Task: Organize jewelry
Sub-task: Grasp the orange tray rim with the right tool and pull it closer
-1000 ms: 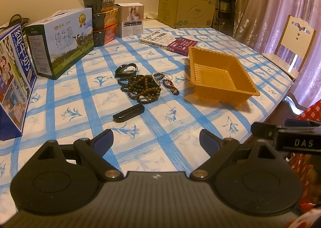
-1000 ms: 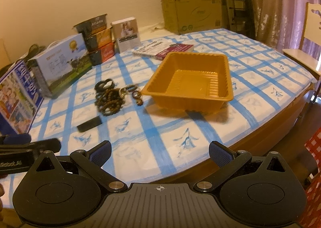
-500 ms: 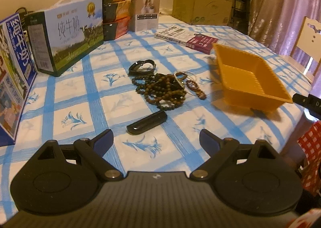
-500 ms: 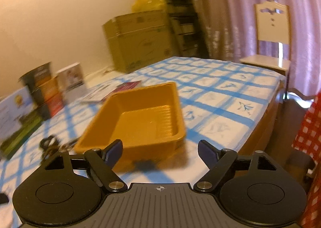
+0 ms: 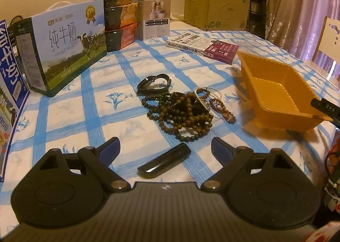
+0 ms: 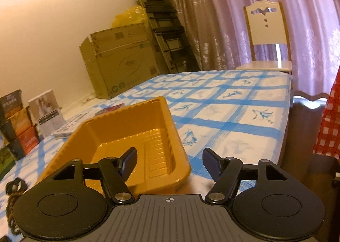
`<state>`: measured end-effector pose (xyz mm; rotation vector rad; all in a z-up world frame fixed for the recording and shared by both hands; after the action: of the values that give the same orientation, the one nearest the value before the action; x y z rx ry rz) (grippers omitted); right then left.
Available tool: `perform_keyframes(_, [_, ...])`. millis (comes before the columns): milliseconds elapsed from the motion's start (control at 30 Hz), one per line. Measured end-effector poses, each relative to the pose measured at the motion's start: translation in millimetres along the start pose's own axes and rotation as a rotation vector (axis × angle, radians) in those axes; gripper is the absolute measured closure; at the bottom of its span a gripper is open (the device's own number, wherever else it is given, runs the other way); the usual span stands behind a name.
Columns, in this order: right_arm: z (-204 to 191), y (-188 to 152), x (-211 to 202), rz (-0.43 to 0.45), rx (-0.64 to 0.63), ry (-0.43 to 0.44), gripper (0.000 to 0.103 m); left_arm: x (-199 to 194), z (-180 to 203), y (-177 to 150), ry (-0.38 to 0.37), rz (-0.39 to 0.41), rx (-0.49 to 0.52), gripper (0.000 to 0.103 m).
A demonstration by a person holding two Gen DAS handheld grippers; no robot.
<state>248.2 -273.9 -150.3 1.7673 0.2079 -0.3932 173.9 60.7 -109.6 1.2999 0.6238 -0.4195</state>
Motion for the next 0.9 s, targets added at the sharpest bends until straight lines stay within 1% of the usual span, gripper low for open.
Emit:
perform_keyframes(267, [0, -3, 24, 0.006, 0.035, -0.006, 0.055, 16, -1, -5, 0.001, -0.037, -0.001, 0.012])
perform_keyframes(367, [-2, -5, 28, 0.002, 0.019, -0.003, 0.068, 18, 0, -5, 0.0, -0.04, 0.006, 0.012])
perform_keyframes(433, [-3, -6, 28, 0.002, 0.002, 0.003, 0.082, 19, 0, -5, 0.002, -0.035, 0.012, 0.012])
perform_keyframes(467, [-3, -6, 28, 0.006, -0.009, 0.0, 0.085, 19, 0, -5, 0.002, -0.035, 0.013, 0.012])
perform_keyframes(500, [-3, -5, 27, 0.008, -0.02, -0.002, 0.092, 19, 0, -5, 0.003, -0.035, 0.013, 0.012])
perform_keyframes(533, [-3, -4, 27, 0.005, -0.028, -0.001, 0.096, 19, 0, -5, 0.002, -0.034, 0.011, 0.012])
perform_keyframes(667, [0, 0, 21, 0.002, -0.037, 0.016, 0.098, 19, -1, -6, 0.003, -0.023, 0.027, 0.013])
perform_keyframes(800, [-3, 7, 9, -0.004, -0.075, 0.038, 0.1, 20, -5, -8, -0.002, -0.023, 0.047, 0.018])
perform_keyframes(900, [-1, 13, -1, -0.02, -0.086, 0.062, 0.099, 22, -6, -11, -0.015, -0.023, 0.088, 0.022])
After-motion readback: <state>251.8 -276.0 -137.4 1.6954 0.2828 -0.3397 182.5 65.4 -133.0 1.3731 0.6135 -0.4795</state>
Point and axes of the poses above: each gripper's, at about its wrist camera, not at the fingertips, and x roughly the way its jaws point, z to its right, y to its top, the point moved 5 cm from there along x, roughly the way its jaws point, and after that the axes turned 8 degrees about -x, right-handed, at the moved point
